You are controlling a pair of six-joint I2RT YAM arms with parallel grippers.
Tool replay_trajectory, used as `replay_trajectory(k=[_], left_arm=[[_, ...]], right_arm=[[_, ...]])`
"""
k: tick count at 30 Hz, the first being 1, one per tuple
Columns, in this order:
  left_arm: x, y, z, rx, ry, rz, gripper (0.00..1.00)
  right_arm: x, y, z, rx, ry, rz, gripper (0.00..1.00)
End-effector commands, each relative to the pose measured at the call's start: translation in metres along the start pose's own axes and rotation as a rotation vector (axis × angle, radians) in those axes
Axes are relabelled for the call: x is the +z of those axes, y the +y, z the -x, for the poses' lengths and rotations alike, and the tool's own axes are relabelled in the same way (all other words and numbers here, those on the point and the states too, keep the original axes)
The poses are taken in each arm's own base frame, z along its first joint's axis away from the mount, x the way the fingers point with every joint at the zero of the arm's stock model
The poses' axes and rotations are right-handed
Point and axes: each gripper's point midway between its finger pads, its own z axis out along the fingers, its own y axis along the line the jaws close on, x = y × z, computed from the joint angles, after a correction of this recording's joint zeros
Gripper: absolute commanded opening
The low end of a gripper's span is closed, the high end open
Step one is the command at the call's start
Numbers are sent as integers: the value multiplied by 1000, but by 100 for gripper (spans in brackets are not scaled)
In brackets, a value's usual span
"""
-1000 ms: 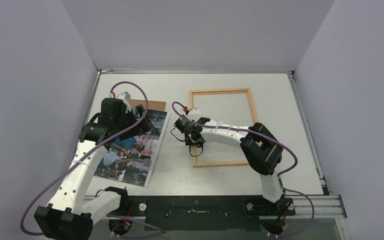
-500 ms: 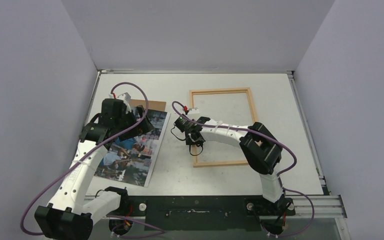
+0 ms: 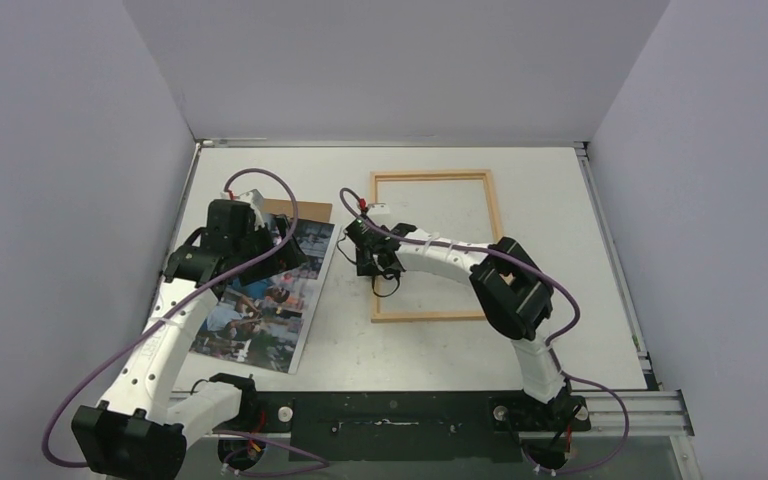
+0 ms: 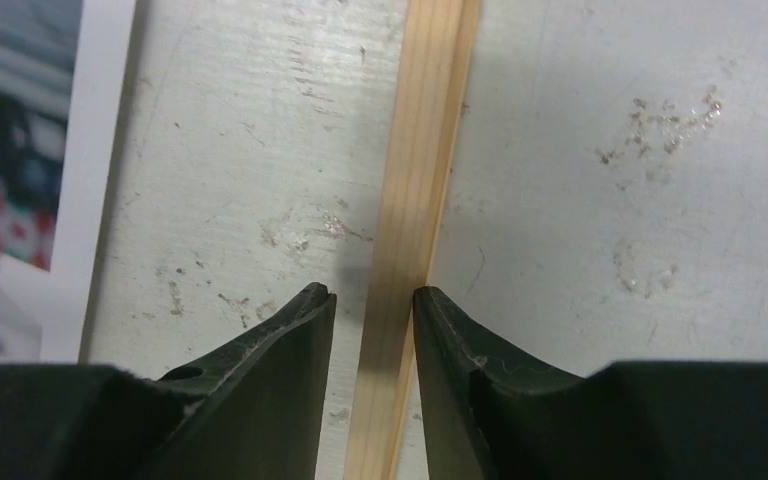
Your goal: Put the photo into the frame
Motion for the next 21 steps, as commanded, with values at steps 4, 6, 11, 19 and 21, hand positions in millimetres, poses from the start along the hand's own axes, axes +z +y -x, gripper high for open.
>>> replay_trajectory(k=[4,6,11,19,21], left_arm=[[17,16,-2,-56,-11,73,83],[24,20,-3,-89,-18,92,82],[36,31,-2,-159,-61,134,77],[56,50,-16,-276,-85,189,61],[58,53,-22,-286,-76,197,58]], right_arm=[[-30,41,47,9,-92,244,51],[-45,41,60,47,-127,280,54],[-58,47,68,137,-114,396,55],[-62,74,64,215,-58,568,55],[-57,85,56,234,-24,607,54]])
